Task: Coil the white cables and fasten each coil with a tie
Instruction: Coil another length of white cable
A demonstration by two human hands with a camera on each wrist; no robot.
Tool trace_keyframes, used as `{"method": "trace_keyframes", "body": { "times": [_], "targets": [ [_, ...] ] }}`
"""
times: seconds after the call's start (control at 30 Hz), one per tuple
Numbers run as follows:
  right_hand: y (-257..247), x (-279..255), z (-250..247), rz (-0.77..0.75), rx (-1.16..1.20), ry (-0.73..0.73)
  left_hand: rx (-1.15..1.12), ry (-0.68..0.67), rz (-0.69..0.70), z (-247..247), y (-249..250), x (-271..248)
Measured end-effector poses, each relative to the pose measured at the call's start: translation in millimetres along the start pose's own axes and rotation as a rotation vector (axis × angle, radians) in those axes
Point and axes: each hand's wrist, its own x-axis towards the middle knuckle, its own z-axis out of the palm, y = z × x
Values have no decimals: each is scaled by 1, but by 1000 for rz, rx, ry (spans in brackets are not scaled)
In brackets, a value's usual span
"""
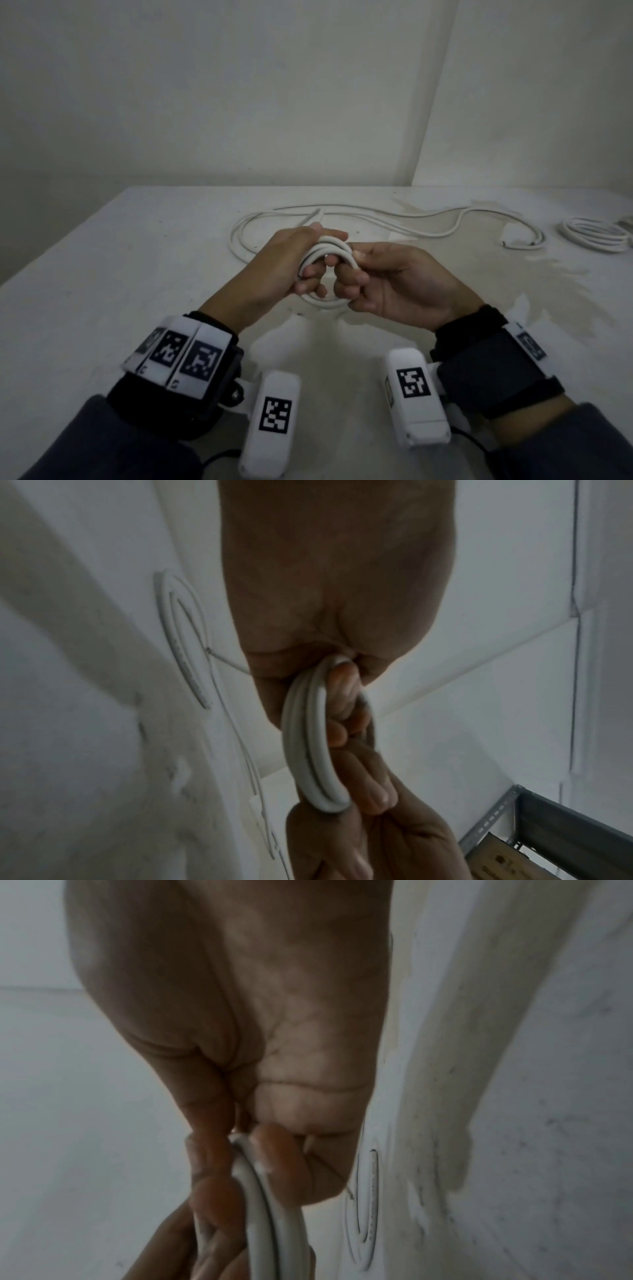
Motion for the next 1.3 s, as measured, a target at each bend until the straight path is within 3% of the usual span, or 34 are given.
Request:
{"method": "trace_keyframes", "body": {
  "times": [0.13, 0.3, 0.6, 0.87, 1.03, 1.17, 1.23, 1.3],
  "targets": [
    [0, -1, 2, 25, -41, -18, -85, 44, -85, 0, 0, -1],
    [-1, 0, 5, 2, -37, -12, -96, 102, 5, 2, -6, 1],
    [-3, -2, 1, -24, -51, 16, -41, 5, 124, 2, -5, -2],
    [-1, -2, 4, -19, -24, 31, -189, -43, 12, -6, -3, -1],
    [1, 4, 12, -50, -121, 254, -302, 159, -53, -3, -8, 6],
    [-5, -1, 4, 18, -344, 566, -268, 282, -67, -11, -8, 6],
    [-7, -2, 0, -91, -354, 721, -202, 281, -53, -12, -6, 5],
    [-8, -1, -1, -226, -395, 779, -112, 257, -26, -10, -5, 3]
  ]
}}
